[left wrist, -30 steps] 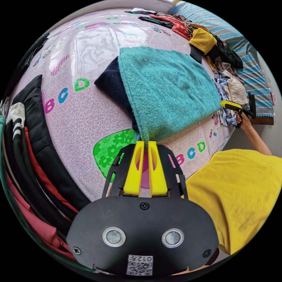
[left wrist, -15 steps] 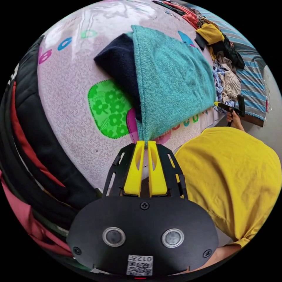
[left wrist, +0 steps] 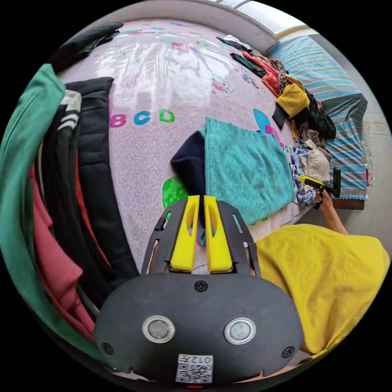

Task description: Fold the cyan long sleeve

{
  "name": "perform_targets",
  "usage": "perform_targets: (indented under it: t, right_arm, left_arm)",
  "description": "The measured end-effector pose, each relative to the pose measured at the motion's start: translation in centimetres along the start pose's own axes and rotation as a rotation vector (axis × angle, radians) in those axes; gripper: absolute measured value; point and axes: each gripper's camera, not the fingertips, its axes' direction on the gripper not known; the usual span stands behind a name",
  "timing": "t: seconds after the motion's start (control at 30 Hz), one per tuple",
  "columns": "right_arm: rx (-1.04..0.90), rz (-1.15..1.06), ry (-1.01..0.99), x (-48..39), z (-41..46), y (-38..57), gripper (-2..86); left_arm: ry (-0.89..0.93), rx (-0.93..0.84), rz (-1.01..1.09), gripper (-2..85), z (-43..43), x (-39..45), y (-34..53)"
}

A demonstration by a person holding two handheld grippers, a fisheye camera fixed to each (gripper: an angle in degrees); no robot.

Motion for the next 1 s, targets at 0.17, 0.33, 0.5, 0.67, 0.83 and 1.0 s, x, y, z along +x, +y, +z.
perform_targets:
  t: [0.17, 0.33, 0.5, 0.67, 0.83, 1.0]
  right_arm:
    - [0.001, -0.019, 0.005, -0.2, 0.5, -3.7, 6.9]
    - [-0.059, -0.02, 0.062, 0.2, 2.3, -4.8, 6.2]
    - [-0.038, 0.019, 0.035, 1.3, 1.8, -4.4, 6.5]
    - [0.014, 0.056, -0.013, 2.5, 0.9, -5.7, 7.7]
    - [-0.045, 0.062, -0.07, 3.3, 2.8, -8.5, 8.9]
    - [-0.062, 0.091, -0.154, 4.2, 4.0, -9.7, 4.8]
  left_arm:
    - [-0.046, -0.042, 0.029, 0.2, 1.5, 0.3, -4.3]
    - [-0.144, -0.201, -0.03, 0.0, 5.1, -1.0, -6.8]
    - [-0.194, -0.139, -0.058, 0.1, 1.9, -0.4, -7.1]
    - [-0.068, -0.031, -0.018, 0.5, -0.7, 0.4, -8.7]
    - [0.062, -0.186, -0.021, 1.6, 3.1, -1.0, -12.4]
    - [0.047, -0.235, 0.063, 1.5, 4.4, -0.3, -14.0]
